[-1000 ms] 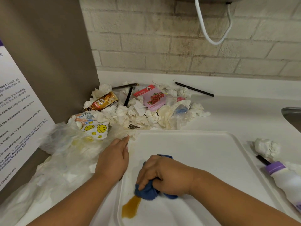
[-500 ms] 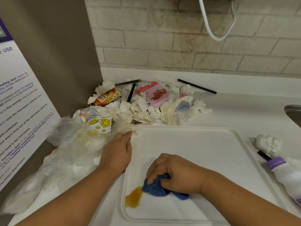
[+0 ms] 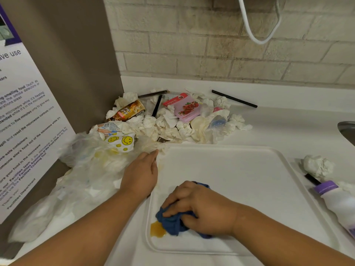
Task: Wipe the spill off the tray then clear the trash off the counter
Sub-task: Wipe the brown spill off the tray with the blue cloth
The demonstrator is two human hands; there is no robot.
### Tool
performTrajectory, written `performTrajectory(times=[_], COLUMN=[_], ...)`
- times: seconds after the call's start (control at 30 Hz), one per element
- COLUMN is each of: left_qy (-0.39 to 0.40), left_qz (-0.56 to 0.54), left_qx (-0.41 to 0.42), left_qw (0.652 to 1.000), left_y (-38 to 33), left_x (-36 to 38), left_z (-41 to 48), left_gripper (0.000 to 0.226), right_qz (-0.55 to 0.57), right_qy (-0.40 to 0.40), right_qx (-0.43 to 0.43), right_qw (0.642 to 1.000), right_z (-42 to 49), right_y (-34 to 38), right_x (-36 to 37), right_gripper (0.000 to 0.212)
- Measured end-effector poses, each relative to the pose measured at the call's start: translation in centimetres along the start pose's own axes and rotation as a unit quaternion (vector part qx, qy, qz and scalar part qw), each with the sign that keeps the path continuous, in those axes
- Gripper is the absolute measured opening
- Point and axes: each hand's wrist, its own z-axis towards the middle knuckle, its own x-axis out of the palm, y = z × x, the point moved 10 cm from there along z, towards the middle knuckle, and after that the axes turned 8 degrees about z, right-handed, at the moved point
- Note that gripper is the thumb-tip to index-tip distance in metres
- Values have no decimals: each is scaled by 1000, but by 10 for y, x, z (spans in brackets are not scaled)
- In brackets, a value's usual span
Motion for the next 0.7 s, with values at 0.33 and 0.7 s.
performTrajectory(times=[0.33, 0.7], left_qy=[1, -1], left_qz=[-6, -4], left_qx=[4, 0], left_qw=[1000, 1000], left_y=[-1, -2], left_x=[0, -2], left_z=[0, 0], left_gripper=[42, 42], right_qz=[-11, -27], right_qy=[4, 4], right_qx=[-8, -19], right_qw=[1000, 999], right_z=[2, 7], right_y=[8, 13], right_x=[5, 3], right_gripper=[30, 27])
